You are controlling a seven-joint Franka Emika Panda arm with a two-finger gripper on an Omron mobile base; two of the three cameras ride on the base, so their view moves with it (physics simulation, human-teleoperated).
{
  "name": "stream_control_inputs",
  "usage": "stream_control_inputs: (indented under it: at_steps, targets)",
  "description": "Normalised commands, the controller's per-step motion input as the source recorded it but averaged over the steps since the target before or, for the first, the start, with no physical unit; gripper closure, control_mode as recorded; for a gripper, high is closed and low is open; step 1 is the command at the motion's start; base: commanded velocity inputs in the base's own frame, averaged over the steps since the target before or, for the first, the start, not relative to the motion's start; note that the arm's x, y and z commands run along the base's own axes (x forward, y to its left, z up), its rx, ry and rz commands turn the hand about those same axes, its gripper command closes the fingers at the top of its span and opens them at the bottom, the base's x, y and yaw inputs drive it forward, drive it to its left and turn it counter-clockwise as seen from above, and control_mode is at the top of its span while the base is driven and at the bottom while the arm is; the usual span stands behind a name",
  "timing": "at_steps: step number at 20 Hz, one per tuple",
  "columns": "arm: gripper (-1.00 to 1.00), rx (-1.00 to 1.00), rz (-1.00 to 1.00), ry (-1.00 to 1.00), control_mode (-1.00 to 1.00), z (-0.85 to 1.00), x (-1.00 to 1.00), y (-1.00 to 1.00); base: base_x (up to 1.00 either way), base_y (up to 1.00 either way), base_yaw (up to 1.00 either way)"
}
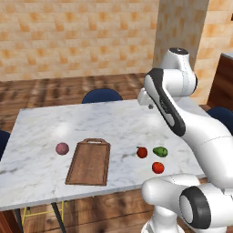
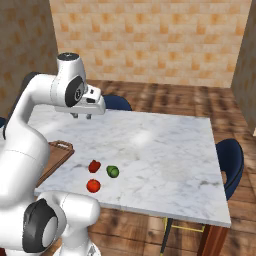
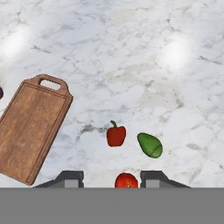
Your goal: Place the avocado, onion, tomato, and bell pepper on the cutting board.
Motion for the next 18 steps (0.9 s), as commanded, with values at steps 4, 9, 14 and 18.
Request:
stream_control_inputs:
  at_steps: [4, 9, 14, 18]
  targets:
    - [-1.00, 0.00, 0.00, 0.00, -1.00, 0.00, 0.00, 0.00, 0.00, 0.00, 0.00]
    - [-1.00, 0.00, 0.00, 0.00, -1.00, 0.00, -0.20, 0.00, 0.00, 0.00, 0.00]
    - [-1.00, 0.00, 0.00, 0.00, -1.00, -0.04, -0.29, -0.01, 0.00, 0.00, 0.00]
    - [-1.00, 0.00, 0.00, 0.00, -1.00, -0.08, -0.22, -0.04, 0.00, 0.00, 0.00]
